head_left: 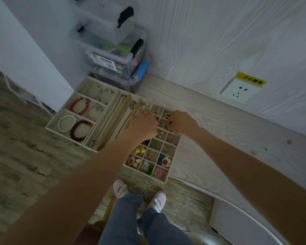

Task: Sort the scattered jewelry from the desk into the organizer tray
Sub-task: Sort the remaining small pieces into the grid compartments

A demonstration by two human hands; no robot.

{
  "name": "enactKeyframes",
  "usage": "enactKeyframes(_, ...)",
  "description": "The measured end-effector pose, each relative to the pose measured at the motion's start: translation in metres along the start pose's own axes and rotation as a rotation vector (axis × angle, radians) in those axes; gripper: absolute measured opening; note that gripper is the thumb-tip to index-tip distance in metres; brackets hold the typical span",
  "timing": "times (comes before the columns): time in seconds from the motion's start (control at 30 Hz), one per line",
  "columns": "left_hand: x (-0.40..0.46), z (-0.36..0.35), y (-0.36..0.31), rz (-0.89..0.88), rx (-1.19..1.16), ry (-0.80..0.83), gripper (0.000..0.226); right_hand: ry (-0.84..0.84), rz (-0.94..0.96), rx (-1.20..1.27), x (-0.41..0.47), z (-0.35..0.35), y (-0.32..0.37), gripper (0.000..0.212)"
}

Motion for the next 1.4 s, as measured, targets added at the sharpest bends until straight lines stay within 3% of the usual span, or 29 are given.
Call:
enactKeyframes(0.1, -0.003, 0.0, 0.0, 0.008, -0.021, -0.023, 0.043, -0.014, -0.005, 0.05, -0.003, 0.002, 0.0, 0.016)
enactKeyframes(0.33, -0.019, 0.007, -0.029, -0.034, -0.036, -0.205, 0.045, -0.244, -0.045, 0.178, -0.042, 0.033, -0.029, 0.021)
enactKeyframes(0.6, -0.035, -0.008, -0.15, -0.395, -0.17, -0.173, 0.036, -0.526, -0.206, 0.196, -0.143, 0.04, -0.14, 0.027)
enactKeyframes(0.73, -0.044, -0.033, -0.205, -0.523, -0.188, -0.065, 0.035, -0.475, -0.338, 0.166, -0.183, 0.027, -0.197, 0.046)
enactKeyframes(0.83, -0.055, -0.059, -0.239, -0.601, -0.139, 0.021, 0.047, -0.346, -0.319, 0.11, -0.2, 0.013, -0.225, 0.056)
enactKeyframes(0.97, -0.063, -0.088, -0.263, -0.588, -0.099, 0.069, 0.061, -0.253, -0.213, 0.109, -0.203, -0.003, -0.233, 0.056)
enactKeyframes(1.07, -0.064, -0.098, -0.273, -0.584, -0.16, 0.056, 0.059, -0.309, -0.172, 0.079, -0.205, -0.003, -0.236, 0.049)
enactKeyframes(1.33, -0.057, -0.095, -0.287, -0.594, -0.274, 0.002, 0.011, -0.589, -0.197, 0.145, -0.211, 0.016, -0.235, 0.019)
enactKeyframes(1.4, -0.056, -0.093, -0.288, -0.608, -0.266, 0.016, 0.008, -0.61, -0.24, 0.192, -0.211, 0.016, -0.237, 0.016)
Point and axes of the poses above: each hand's wrist, its own x-axis towards the middle knuckle, its own z-axis out of the back of the hand, y = z × x, the point moved 8 cm from there along x, towards the middle knuckle, and after that the axes turned 13 degrees about z, right-handed, at the moved point
